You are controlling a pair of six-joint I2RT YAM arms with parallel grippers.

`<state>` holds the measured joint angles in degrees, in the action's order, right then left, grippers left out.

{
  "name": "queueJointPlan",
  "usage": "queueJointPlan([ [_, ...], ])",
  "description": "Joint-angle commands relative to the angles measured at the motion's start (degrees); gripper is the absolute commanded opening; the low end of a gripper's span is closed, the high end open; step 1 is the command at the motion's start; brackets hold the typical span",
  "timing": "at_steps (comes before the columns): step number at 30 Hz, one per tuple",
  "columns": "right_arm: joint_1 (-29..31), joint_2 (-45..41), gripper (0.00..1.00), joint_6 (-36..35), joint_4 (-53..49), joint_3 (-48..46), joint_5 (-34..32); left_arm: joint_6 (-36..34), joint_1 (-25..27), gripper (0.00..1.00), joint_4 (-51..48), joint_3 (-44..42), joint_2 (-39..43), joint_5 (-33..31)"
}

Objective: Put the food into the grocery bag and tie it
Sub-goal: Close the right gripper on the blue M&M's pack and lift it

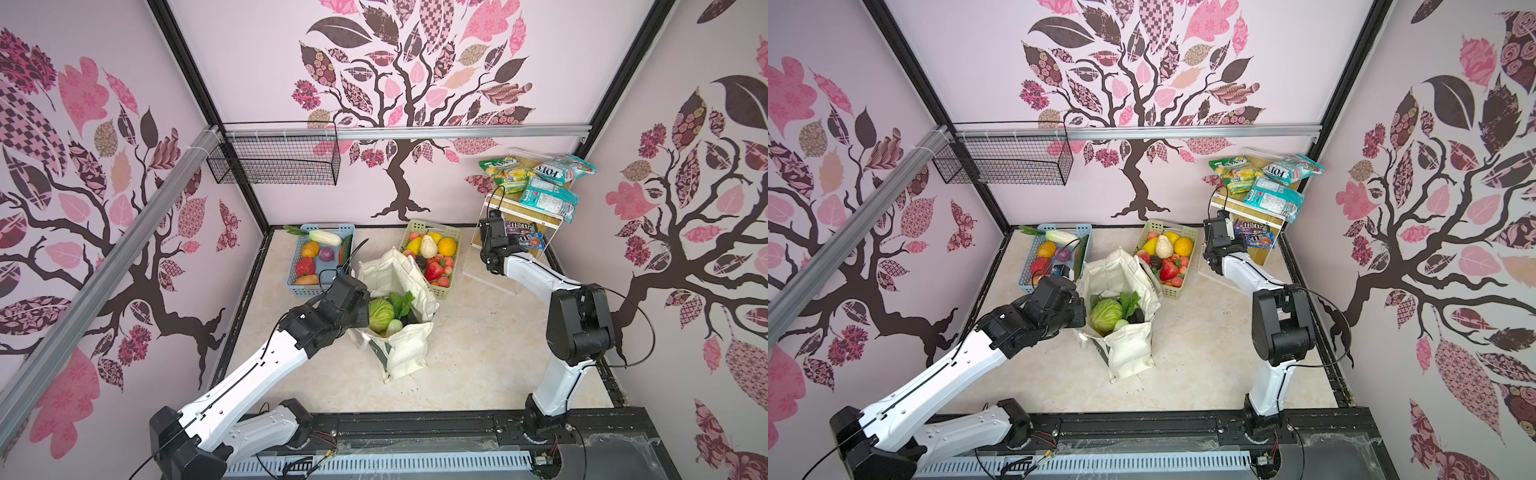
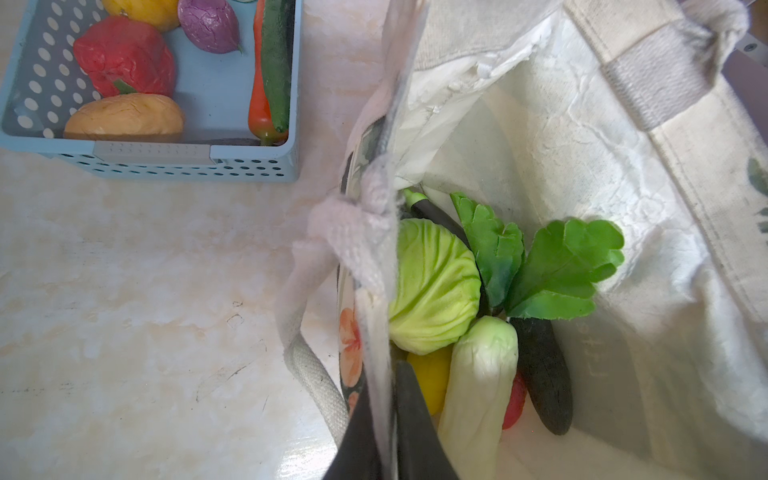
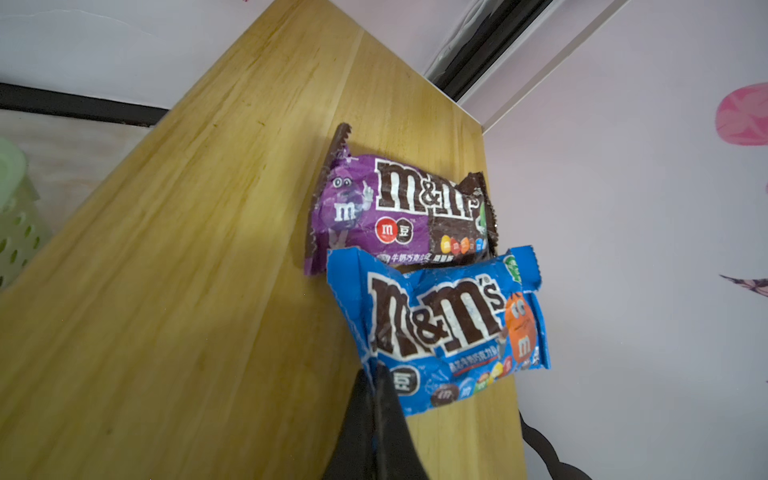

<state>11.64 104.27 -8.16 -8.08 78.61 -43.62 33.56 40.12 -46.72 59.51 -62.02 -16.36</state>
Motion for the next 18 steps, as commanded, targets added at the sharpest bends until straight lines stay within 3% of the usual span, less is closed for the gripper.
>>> queueJointPlan([
  [1,1.2,-5.1,0.0,1.8,-2.9,-1.1,1.7,-0.6,0.1,0.1,1.1,-1.0,0.3,0.5],
  [18,10.2,-13.7,0.0,5.8,-10.0,-1.2,3.2,-0.9,0.1,0.11,-0.7,0.6,0.9,0.5],
])
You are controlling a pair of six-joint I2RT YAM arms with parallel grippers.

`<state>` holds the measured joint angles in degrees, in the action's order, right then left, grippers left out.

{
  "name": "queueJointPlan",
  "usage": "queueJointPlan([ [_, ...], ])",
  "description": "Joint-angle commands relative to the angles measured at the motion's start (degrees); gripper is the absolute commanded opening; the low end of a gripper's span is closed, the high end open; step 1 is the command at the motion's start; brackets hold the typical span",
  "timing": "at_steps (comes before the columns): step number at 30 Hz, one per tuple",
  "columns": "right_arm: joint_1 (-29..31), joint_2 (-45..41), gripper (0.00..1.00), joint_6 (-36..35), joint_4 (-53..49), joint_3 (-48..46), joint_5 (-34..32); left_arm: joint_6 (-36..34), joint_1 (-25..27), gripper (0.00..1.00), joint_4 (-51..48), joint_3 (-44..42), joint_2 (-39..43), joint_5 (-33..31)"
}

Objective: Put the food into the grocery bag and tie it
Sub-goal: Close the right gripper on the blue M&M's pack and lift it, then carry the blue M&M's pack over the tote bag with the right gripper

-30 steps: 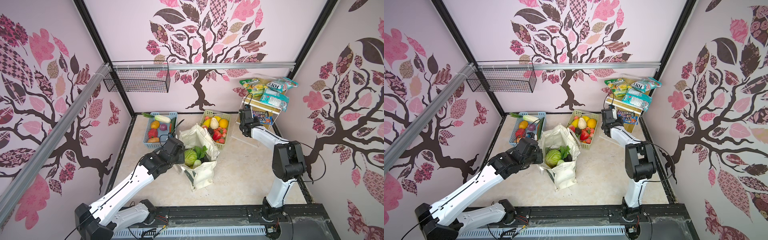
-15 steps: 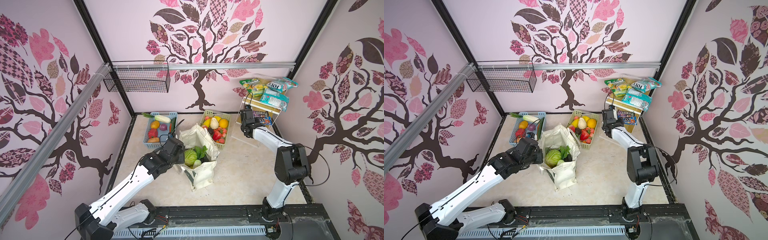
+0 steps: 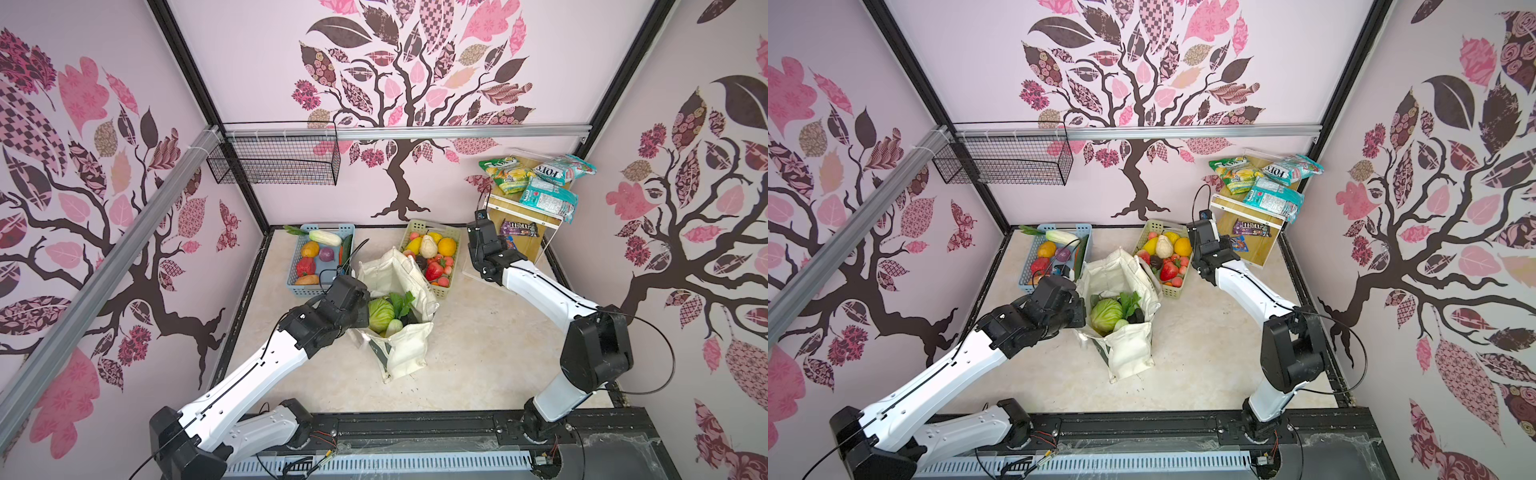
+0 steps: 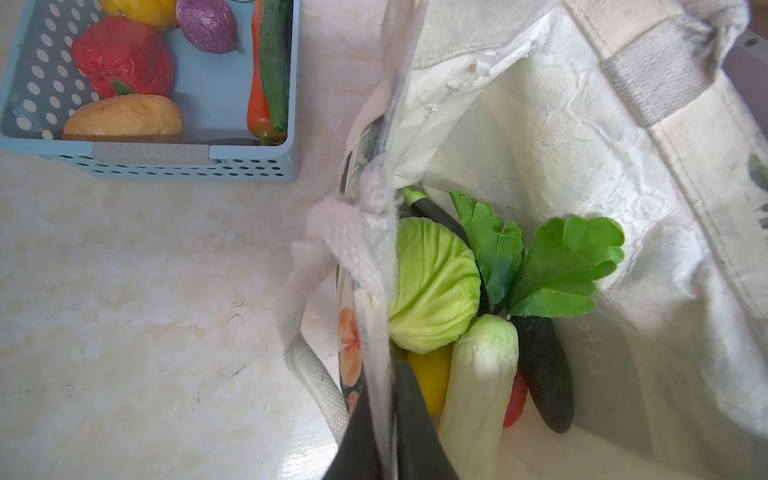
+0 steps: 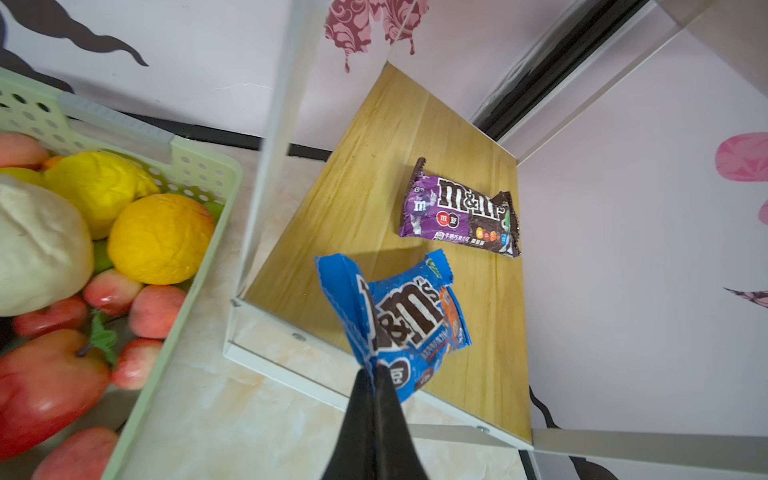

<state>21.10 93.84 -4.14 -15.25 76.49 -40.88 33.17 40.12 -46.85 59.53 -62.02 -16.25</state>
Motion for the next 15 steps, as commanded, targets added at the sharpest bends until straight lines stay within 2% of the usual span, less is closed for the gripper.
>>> queueJointPlan([
  [1,1.0,-4.0,0.0,2.3,-3.3,1.0,1.1,-0.5,0.1,0.11,-0.7,0.7,0.7,0.3],
  [15,1.1,-12.8,0.0,5.0,-4.0,1.8,10.3,-0.2,0.1,0.11,0.0,2.3,-1.4,2.5],
])
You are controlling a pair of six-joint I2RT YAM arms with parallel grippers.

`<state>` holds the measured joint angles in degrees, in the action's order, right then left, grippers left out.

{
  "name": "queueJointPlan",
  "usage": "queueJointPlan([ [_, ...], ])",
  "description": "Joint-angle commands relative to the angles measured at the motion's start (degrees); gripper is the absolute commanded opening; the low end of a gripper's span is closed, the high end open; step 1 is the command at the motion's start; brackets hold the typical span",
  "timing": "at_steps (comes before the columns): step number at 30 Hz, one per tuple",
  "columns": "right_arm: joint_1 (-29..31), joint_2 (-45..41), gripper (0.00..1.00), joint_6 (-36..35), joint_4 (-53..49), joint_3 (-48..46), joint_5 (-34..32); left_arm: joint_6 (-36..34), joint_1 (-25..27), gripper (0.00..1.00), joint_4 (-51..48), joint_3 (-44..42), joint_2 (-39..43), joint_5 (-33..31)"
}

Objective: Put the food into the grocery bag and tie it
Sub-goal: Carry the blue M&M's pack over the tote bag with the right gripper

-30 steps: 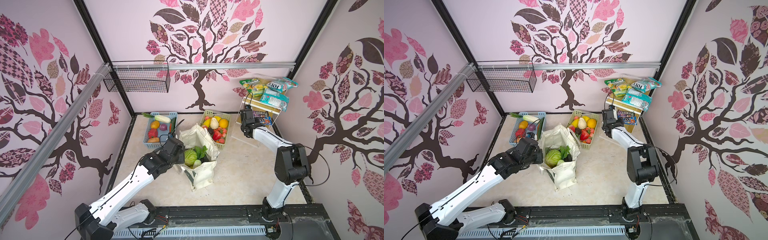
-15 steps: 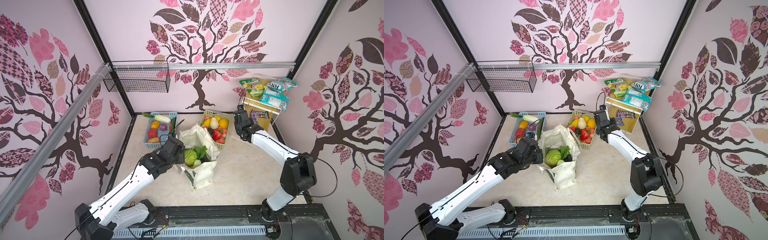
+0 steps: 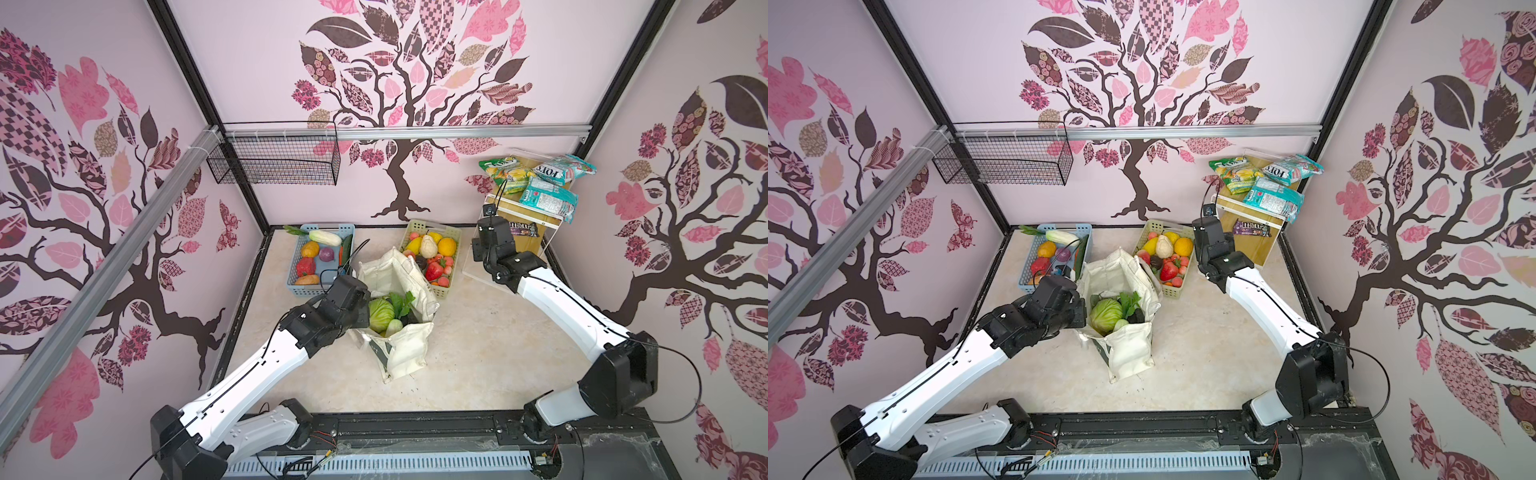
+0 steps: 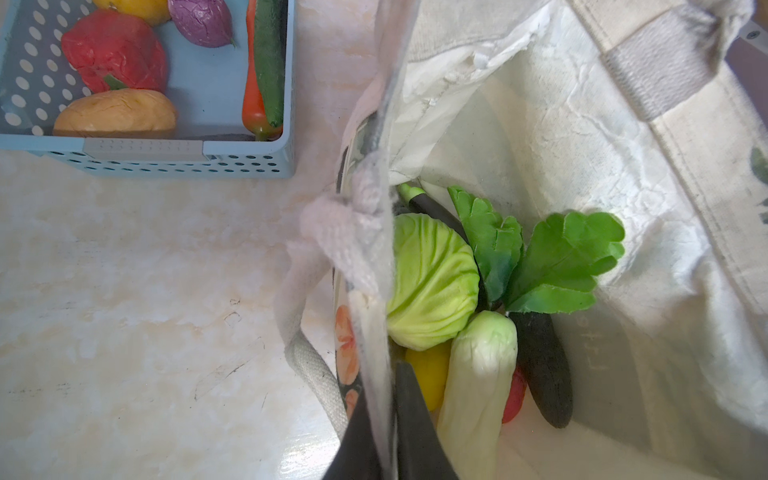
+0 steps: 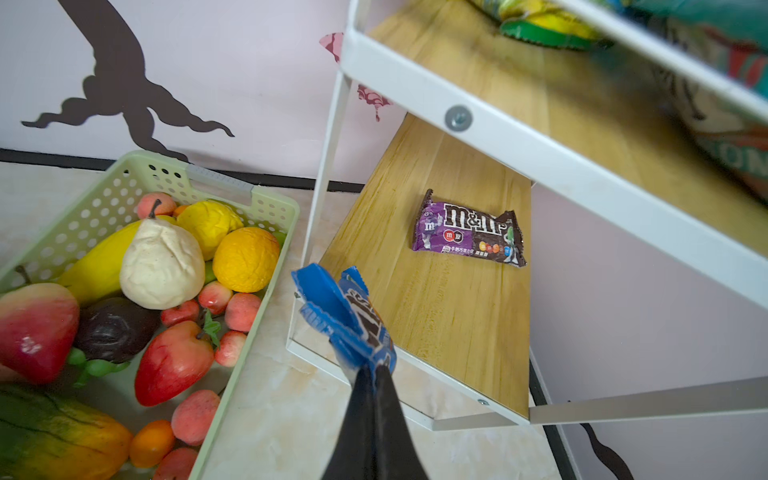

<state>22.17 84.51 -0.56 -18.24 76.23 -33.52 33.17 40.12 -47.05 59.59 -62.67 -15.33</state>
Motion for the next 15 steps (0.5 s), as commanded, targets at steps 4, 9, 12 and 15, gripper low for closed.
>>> queueJointPlan([
  [4,0.1,-5.1,0.0,2.9,-2.7,3.1,7.2,-0.4,0.1,0.11,0.2,3.1,-1.5,1.9],
  [9,0.7,-7.5,0.0,5.7,-3.4,3.5,13.8,-0.5,0.2,0.11,0.2,3.8,-2.2,1.9],
  [12,1.2,-9.0,0.0,7.7,-3.8,3.7,19.3,-0.6,0.1,0.11,0.3,4.1,-2.4,2.0],
  [15,2.3,-10.2,0.0,9.1,-3.7,3.8,22.7,-0.4,0.1,0.11,0.2,4.1,-2.4,2.0],
])
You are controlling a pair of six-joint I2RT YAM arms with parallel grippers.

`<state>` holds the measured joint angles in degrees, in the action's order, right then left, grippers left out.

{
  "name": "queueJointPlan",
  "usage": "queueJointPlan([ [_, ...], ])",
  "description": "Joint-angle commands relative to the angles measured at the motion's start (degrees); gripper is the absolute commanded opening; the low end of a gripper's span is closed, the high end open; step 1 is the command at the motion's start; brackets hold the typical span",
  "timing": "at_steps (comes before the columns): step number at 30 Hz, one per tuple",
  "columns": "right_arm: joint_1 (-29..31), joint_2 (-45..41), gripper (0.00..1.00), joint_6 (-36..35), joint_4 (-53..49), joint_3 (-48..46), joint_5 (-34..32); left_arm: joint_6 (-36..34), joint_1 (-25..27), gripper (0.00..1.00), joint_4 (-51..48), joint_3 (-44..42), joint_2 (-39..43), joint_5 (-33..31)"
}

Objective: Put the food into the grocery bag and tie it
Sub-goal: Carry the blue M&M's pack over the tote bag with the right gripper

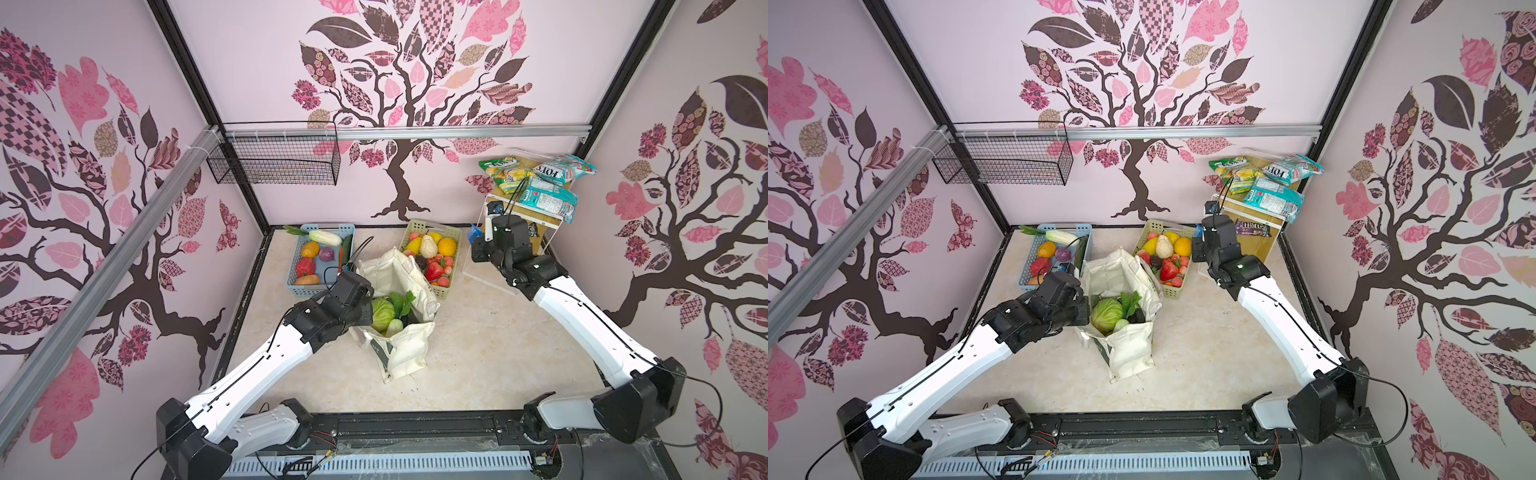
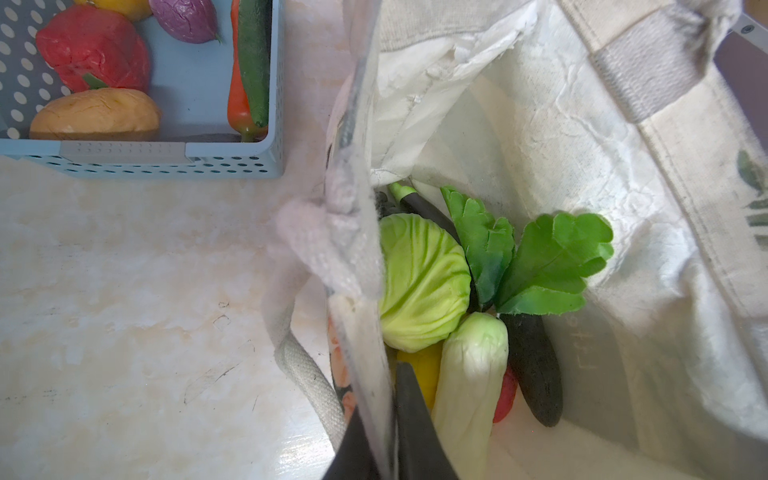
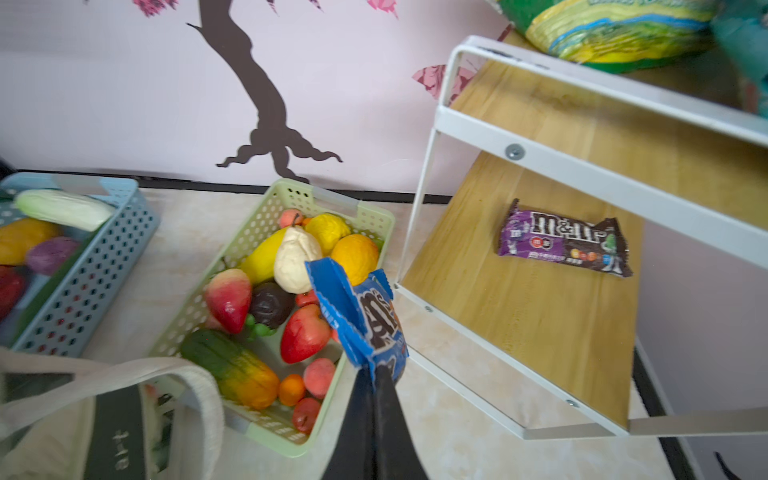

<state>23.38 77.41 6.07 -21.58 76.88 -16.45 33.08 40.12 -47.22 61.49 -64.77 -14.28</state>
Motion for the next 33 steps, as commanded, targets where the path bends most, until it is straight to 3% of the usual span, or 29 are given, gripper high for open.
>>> queueJointPlan([
  [1,1.9,-3.3,0.0,2.5,-0.4,3.2,6.0,-0.1,0.2,0.11,0.5,2.2,-0.2,0.9],
  [20,23.2,-1.1,0.0,3.3,1.3,8.1,8.1,0.8,0.1,0.11,0.0,2.3,0.0,0.6],
  [28,24.8,-0.4,0.0,6.3,2.7,5.9,18.2,0.9,0.2,0.11,0.1,2.2,-0.1,0.4],
  [33,25.0,1.6,0.0,7.8,4.4,2.6,20.6,0.9,0.2,0.11,0.3,2.5,-0.3,0.6],
])
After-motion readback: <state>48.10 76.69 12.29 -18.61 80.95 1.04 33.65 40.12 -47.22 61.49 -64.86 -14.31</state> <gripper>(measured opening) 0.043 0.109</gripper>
